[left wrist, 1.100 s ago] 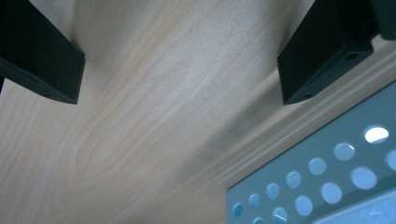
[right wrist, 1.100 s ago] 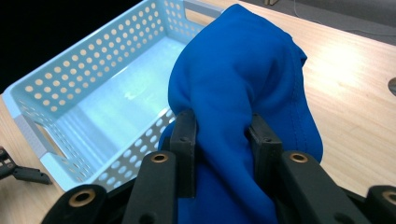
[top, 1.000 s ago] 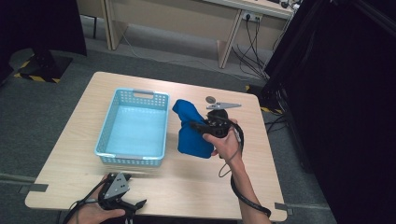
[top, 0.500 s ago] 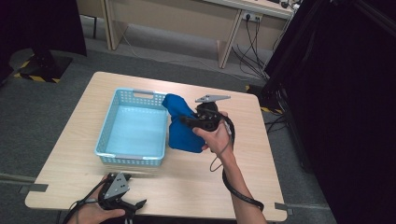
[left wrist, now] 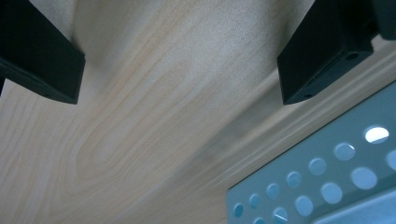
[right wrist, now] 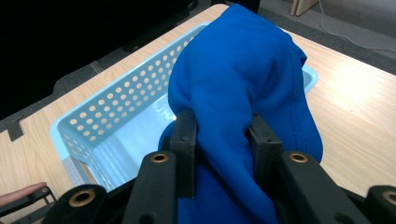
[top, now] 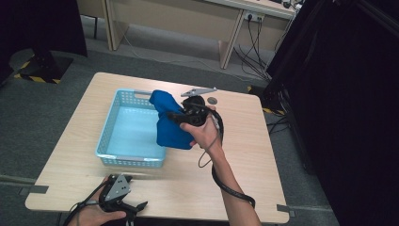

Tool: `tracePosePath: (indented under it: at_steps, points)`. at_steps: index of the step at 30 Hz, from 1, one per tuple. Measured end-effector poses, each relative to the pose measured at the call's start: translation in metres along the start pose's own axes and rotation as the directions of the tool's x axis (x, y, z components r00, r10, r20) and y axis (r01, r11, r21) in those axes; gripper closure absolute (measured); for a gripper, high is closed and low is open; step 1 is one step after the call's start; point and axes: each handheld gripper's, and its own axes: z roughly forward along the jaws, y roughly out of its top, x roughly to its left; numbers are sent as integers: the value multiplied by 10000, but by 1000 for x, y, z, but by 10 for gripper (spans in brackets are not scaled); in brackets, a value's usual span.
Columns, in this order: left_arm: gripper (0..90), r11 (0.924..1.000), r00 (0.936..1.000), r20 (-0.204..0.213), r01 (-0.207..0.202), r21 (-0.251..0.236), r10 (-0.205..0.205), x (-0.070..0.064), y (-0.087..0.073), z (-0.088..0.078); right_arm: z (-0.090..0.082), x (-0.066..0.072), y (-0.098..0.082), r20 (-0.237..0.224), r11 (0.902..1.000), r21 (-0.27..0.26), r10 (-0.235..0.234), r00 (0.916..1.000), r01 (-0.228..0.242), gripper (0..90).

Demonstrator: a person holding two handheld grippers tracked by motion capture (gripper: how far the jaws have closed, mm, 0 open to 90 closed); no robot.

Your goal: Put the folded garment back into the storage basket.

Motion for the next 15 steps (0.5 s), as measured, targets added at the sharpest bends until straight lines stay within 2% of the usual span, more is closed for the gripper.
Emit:
tracePosePath:
  at_steps: [15]
  points:
    - [0,10000,10000,5,-32,3,32,0,0,0,26,14,13,-201,9995,298,67,9998,-61,692]
